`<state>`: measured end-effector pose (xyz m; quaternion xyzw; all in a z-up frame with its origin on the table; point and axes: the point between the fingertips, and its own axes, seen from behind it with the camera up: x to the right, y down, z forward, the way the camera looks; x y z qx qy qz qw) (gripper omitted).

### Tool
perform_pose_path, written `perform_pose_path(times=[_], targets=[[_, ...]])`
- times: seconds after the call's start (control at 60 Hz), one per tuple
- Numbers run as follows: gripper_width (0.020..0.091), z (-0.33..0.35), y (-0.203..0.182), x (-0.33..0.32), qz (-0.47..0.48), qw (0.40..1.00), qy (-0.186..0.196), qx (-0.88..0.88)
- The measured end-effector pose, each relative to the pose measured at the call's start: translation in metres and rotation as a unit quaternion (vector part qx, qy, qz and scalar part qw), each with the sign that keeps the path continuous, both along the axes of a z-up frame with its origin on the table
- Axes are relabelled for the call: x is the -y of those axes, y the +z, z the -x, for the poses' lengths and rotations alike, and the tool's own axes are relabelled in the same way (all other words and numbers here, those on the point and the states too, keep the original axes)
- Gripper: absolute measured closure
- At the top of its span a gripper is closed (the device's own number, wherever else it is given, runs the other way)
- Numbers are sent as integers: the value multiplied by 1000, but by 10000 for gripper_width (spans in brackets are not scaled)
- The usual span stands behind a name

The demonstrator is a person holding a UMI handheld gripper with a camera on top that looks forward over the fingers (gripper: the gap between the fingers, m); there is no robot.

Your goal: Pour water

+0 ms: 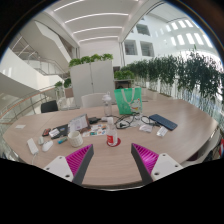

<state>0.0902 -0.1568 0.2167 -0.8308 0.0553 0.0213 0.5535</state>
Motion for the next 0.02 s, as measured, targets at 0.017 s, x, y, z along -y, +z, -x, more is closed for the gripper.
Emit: perform_pose_path(times=[0.017], targets=[[265,-2,2,4,-2,1000,3,-3]])
